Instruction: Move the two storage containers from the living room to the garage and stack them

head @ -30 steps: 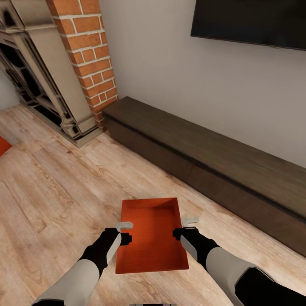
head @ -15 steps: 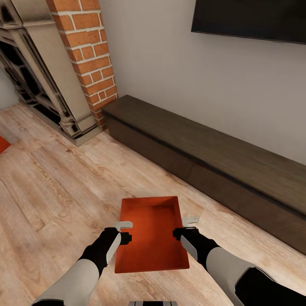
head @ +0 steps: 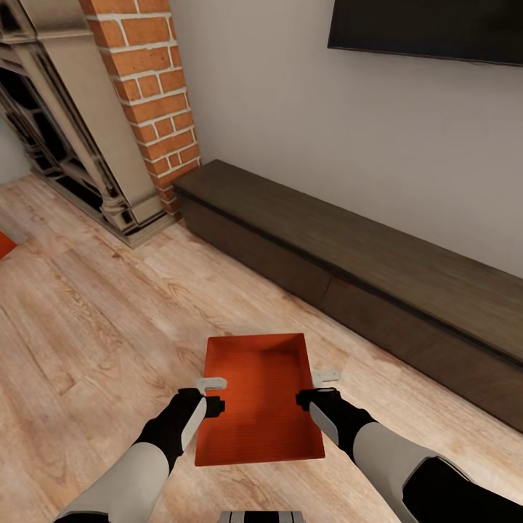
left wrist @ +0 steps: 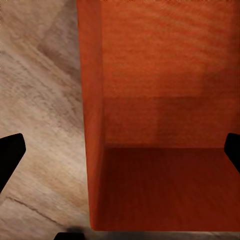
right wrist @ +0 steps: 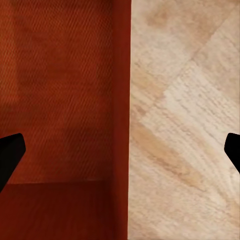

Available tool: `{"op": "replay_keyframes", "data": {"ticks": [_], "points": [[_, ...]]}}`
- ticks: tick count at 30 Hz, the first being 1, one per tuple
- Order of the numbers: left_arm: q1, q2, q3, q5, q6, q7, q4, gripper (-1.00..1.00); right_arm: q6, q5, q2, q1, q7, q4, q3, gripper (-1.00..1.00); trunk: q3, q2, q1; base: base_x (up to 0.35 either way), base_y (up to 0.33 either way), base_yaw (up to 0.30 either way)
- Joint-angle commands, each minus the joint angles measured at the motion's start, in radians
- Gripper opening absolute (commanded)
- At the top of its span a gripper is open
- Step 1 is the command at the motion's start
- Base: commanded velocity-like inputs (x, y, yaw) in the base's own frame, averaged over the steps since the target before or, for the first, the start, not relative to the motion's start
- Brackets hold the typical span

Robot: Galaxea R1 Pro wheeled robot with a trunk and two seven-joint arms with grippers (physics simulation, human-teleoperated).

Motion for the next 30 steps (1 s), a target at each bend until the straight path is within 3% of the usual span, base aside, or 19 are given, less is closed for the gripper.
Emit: {"op": "replay_keyframes", "data": {"ticks": [1, 10, 25, 30], "points": [[0.0, 0.0, 0.002, 0.005, 0.004, 0.005, -0.002, 1.0, 0.006, -0.007, -0.001, 0.0, -0.007, -0.002, 0.008, 1.0, -0.001, 0.0, 0.0, 0.0, 0.0, 0.0], [0.0, 0.011, 0.034, 0.004, 0.004, 0.003, -0.002, 1.0, 0.006, -0.007, -0.001, 0.0, -0.007, -0.002, 0.008, 1.0, -0.001, 0.0, 0.0, 0.0, 0.0, 0.0], [0.0, 0.021, 0.038, 0.003, 0.004, 0.0, -0.002, 1.0, 0.006, -0.007, -0.001, 0.0, -0.007, -0.002, 0.008, 1.0, -0.001, 0.0, 0.0, 0.0, 0.0, 0.0], [0.0, 0.021, 0.037, 0.003, 0.004, 0.003, -0.002, 1.0, 0.006, -0.007, -0.002, 0.0, -0.007, -0.002, 0.008, 1.0, -0.016, -0.035, 0.019, 0.0, 0.0, 0.0]]}}
